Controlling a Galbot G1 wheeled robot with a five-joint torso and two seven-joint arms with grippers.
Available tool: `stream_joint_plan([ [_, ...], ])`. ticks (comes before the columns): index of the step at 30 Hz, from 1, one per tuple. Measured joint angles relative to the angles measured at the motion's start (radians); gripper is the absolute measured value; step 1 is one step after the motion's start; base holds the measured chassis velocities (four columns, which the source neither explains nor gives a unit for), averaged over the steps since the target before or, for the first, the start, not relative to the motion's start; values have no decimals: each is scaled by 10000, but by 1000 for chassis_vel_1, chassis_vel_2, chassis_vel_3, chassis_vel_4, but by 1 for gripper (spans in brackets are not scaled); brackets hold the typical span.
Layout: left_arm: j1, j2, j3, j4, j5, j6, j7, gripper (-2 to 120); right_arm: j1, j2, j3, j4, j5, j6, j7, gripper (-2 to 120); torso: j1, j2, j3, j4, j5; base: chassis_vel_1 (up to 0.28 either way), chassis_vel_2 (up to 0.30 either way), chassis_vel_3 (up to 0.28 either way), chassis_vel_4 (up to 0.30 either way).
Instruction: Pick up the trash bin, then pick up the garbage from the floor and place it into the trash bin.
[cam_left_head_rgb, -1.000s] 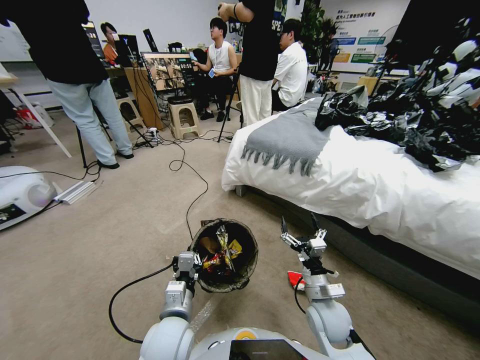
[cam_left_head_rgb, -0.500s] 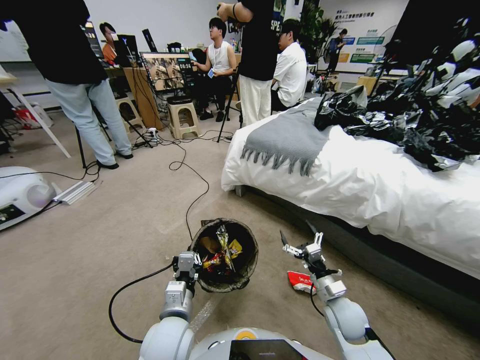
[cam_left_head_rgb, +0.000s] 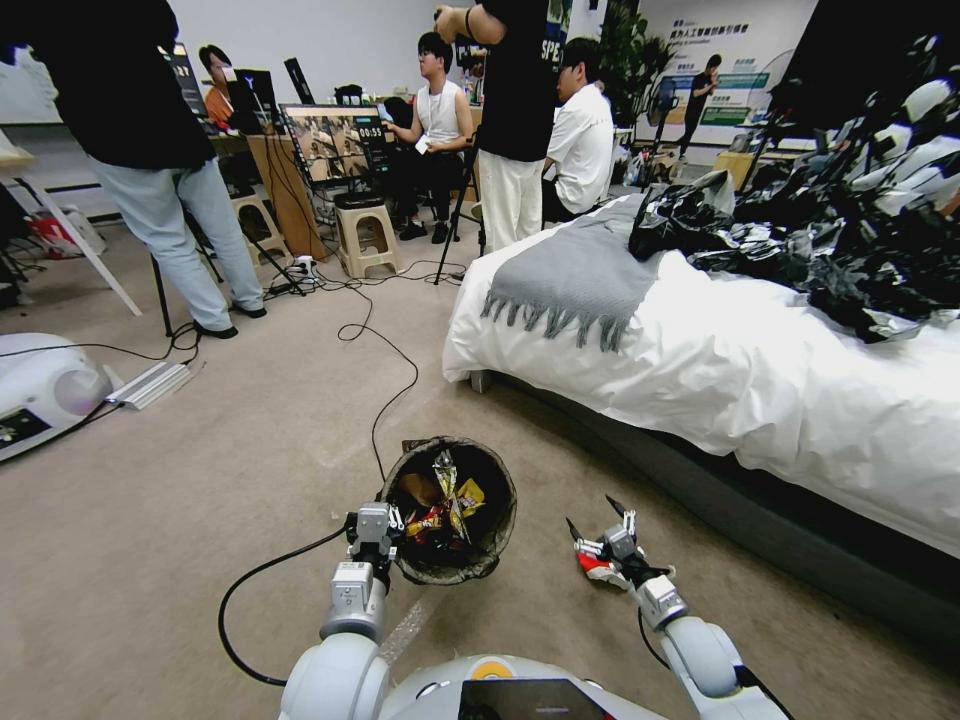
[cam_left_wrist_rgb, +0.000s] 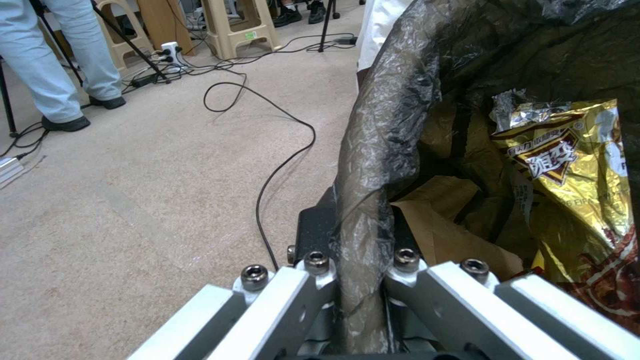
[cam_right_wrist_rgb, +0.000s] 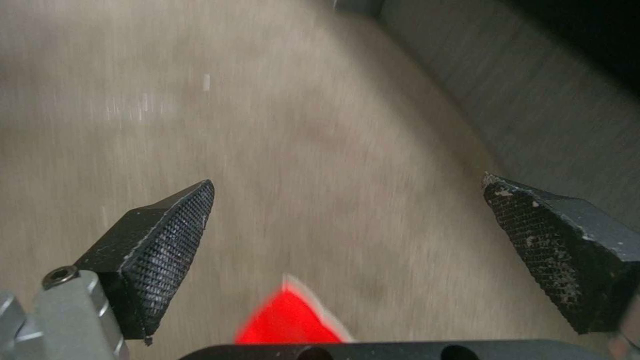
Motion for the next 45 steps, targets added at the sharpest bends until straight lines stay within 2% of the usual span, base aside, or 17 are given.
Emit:
stream_joint_plan([
  [7, 25, 26, 8, 3, -6, -4, -10, 0, 464, 96, 277, -1312, -662, 484, -305, 100, 0, 0, 0, 0, 0, 0, 0, 0, 0],
  [22, 95, 10, 12, 3, 64, -3, -33, 0, 1221, 239, 414, -3027, -1201, 799, -434, 100, 0, 0, 0, -1, -1, 0, 0, 0, 0],
  [35, 84, 2, 16, -23, 73, 13, -38, 0, 1354, 379, 352, -3467, -1270, 842, -415, 100, 0, 0, 0, 0, -2, 0, 0, 0, 0],
  [37, 81, 2, 15, -24, 72, 13, -38, 0, 1348, 396, 336, -3506, -1258, 859, -414, 96, 0, 0, 0, 0, -2, 0, 0, 0, 0],
  [39, 76, 4, 11, -24, 67, 13, -40, 0, 1340, 429, 325, -3592, -1231, 934, -413, 87, 0, 0, 0, 0, -1, 0, 0, 0, 0],
  [40, 76, 4, 11, -24, 67, 13, -40, 0, 1340, 429, 325, -3592, -1231, 934, -413, 87, 0, 0, 0, 0, -1, 0, 0, 0, 0],
  [42, 63, 5, 9, -25, 62, 13, -41, 0, 1351, 447, 326, -3670, -1213, 1031, -402, 77, 0, 0, 0, 0, -2, 0, 0, 0, 0],
  [43, 63, 5, 9, -25, 62, 13, -41, 0, 1351, 447, 326, -3670, -1213, 1031, -402, 77, 0, 0, 0, 0, -2, 0, 0, 0, 0],
  [45, 42, 6, 10, -16, 58, 13, -45, 0, 1371, 448, 334, -3701, -1174, 1058, -360, 65, 0, 0, 0, 0, -3, 0, 0, 0, 0],
])
